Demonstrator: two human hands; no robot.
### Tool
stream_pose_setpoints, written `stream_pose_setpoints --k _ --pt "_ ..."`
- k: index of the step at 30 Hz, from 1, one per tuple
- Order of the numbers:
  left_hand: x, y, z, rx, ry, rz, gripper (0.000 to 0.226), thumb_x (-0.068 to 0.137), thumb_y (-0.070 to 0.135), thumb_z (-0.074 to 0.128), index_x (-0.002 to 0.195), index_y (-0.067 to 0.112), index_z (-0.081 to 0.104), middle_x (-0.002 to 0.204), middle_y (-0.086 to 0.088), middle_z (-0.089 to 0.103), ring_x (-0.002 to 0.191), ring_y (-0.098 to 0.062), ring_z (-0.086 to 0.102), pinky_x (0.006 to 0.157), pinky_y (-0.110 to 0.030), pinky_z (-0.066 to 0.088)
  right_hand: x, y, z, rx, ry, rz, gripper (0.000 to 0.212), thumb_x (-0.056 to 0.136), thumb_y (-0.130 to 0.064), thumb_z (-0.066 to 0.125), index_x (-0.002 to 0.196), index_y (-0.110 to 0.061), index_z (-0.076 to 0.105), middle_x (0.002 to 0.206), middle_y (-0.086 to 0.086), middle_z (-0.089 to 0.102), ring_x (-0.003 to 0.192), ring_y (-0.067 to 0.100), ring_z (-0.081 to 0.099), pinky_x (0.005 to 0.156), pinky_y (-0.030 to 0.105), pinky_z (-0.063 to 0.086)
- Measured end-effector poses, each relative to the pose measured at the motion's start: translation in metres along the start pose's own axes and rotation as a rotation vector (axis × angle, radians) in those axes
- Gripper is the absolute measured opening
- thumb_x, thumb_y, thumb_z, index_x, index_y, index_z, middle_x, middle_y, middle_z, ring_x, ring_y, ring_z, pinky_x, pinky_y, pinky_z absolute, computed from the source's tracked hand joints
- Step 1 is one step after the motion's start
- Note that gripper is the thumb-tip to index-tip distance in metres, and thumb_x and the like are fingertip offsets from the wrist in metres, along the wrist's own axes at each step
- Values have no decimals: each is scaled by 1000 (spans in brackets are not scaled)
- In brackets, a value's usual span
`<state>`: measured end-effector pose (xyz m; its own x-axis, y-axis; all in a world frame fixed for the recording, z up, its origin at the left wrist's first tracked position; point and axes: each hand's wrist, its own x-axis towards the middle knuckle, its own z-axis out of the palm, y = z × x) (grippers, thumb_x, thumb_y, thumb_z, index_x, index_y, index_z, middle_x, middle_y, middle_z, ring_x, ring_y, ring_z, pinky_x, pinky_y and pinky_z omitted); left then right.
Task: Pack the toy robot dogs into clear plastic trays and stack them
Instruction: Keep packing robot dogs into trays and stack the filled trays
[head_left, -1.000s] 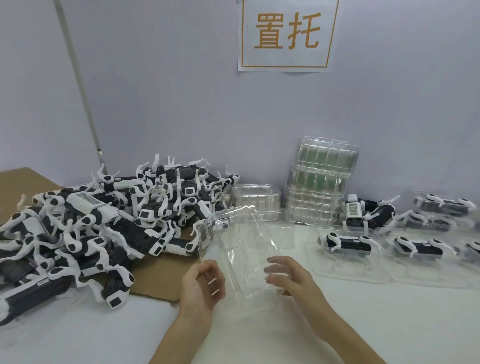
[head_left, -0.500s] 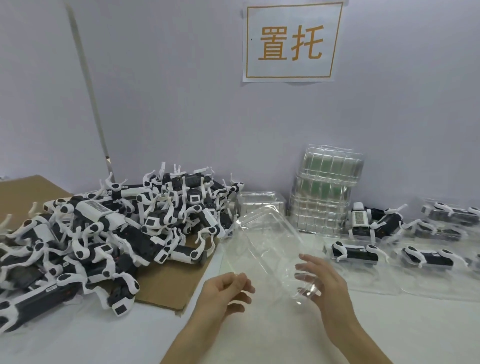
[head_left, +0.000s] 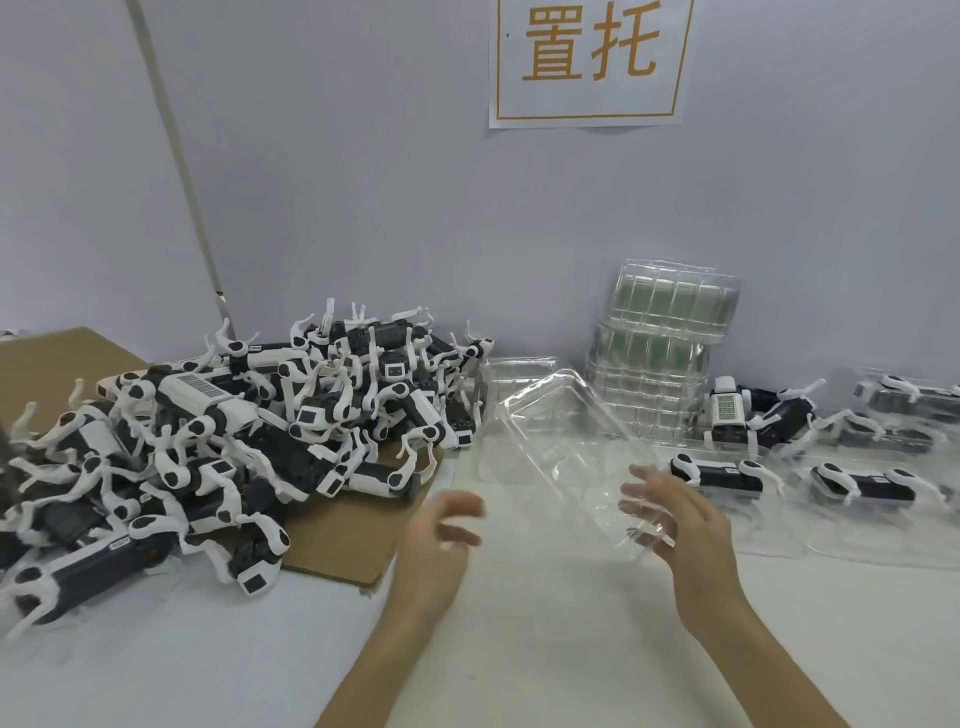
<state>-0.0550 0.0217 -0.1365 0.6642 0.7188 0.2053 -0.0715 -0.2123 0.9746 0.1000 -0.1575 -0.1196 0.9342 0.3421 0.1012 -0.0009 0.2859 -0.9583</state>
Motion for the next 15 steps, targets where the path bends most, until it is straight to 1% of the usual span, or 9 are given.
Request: stream_pose_setpoints --k 3,5,6,7,8,10,11,13,15 --pt "12 1 -22 23 326 24 41 84 -11 57 104 25 61 108 8 65 82 -8 63 69 -26 47 6 -6 -7 -28 -26 32 18 92 -20 63 101 -14 77 97 10 76 81 19 70 71 34 51" --pt "21 -3 -37 104 386 24 40 86 -4 59 113 27 58 114 10 63 82 -2 62 70 -22 45 9 -9 -12 -100 -115 70 18 87 -23 65 98 -16 79 99 11 75 82 20 71 74 37 51" --pt "25 -6 -42 158 381 16 41 88 -2 60 118 26 58 118 10 61 83 1 61 72 -21 44 9 -9 -14 -140 -157 94 22 82 -28 68 96 -16 79 98 10 76 83 21 71 76 38 50" --pt "29 -8 -45 208 370 1 43 89 2 61 124 24 57 123 10 60 89 3 59 78 -21 45 10 -8 -14 -174 -186 116 29 74 -34 71 95 -16 79 97 10 76 85 23 71 78 39 50" --pt "34 -10 -46 255 355 -16 44 90 6 63 130 22 56 127 9 58 101 0 56 87 -24 45 10 -7 -14 -199 -197 143 35 70 -37 72 95 -15 79 96 9 76 89 26 71 81 39 50" --pt "44 -12 -44 358 305 -24 47 91 11 65 136 17 54 136 2 55 120 -13 51 99 -30 41 11 -3 -12 -243 -197 187 25 80 -32 69 96 -15 79 98 9 77 96 28 71 88 40 48" --pt "49 -13 -42 424 275 -11 47 91 13 66 136 15 54 140 -1 53 125 -17 49 100 -30 40 11 -1 -11 -279 -202 195 18 87 -26 66 96 -16 79 99 7 77 98 26 71 93 41 47" --pt "59 -16 -37 569 207 7 45 92 18 64 136 14 54 145 -1 48 126 -19 49 99 -33 41 11 2 -11 -336 -211 198 16 90 -16 65 93 -20 80 100 1 77 100 19 71 101 39 45" --pt "67 -19 -34 682 159 -6 39 94 23 62 132 15 56 141 2 49 117 -19 52 89 -35 44 10 5 -12 -353 -199 195 16 87 -13 68 91 -23 80 100 0 77 99 16 71 97 33 46"
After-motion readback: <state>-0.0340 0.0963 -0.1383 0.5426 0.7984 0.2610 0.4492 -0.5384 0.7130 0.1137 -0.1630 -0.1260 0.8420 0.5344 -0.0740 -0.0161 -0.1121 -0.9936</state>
